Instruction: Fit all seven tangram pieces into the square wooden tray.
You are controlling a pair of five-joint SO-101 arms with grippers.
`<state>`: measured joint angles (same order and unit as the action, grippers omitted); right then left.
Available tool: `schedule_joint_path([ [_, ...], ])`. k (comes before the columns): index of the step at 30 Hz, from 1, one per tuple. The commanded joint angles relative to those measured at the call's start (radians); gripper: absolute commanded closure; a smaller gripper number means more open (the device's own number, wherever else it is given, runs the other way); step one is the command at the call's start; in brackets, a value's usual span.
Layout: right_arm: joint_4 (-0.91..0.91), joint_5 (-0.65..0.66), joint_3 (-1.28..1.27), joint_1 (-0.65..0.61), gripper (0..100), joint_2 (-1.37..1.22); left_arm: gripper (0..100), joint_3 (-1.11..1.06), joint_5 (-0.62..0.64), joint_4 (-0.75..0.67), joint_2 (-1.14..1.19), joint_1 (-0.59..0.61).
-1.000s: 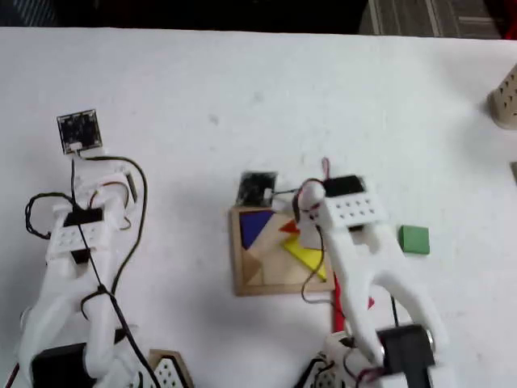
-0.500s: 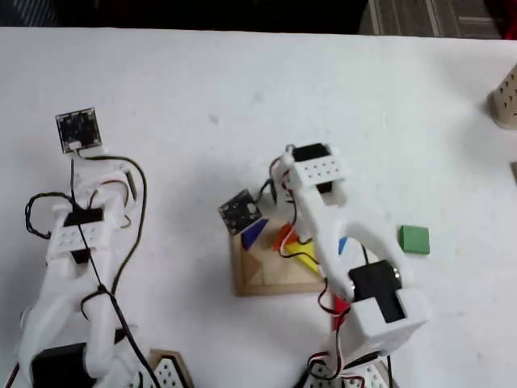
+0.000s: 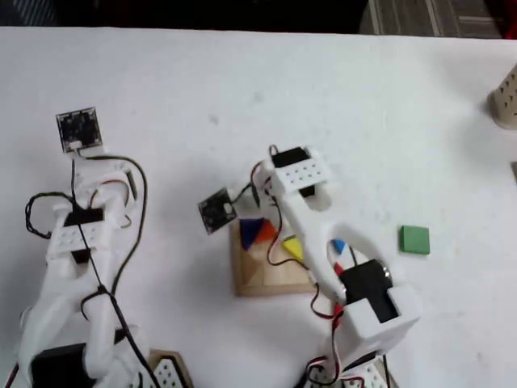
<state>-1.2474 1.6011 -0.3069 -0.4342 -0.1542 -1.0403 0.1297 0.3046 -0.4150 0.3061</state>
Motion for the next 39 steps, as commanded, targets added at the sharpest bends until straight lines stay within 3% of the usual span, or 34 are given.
schedule_joint_path([
  [1, 0.008, 0.032, 0.014, -0.016, 89.9, 0.015, 98, 0.006, -0.011, -0.025, -0.004, -0.013],
  [8, 0.008, -0.006, -0.008, -0.008, 89.9, 0.015, 98, 0.006, -0.011, -0.026, -0.004, -0.013],
  [16, 0.065, -0.244, -0.025, 0.001, 89.9, 0.015, 98, 0.006, -0.011, -0.026, -0.004, -0.013],
  [26, 0.185, -0.238, -0.103, 0.045, 89.9, 0.013, 98, 0.006, -0.011, -0.026, -0.004, -0.013],
  [33, 0.189, -0.209, -0.103, 0.070, 71.8, 0.022, 98, 0.006, -0.011, -0.026, -0.004, -0.013],
  [39, 0.179, -0.261, -0.057, 0.090, 70.4, 0.027, 98, 0.006, -0.011, -0.028, -0.004, -0.013],
])
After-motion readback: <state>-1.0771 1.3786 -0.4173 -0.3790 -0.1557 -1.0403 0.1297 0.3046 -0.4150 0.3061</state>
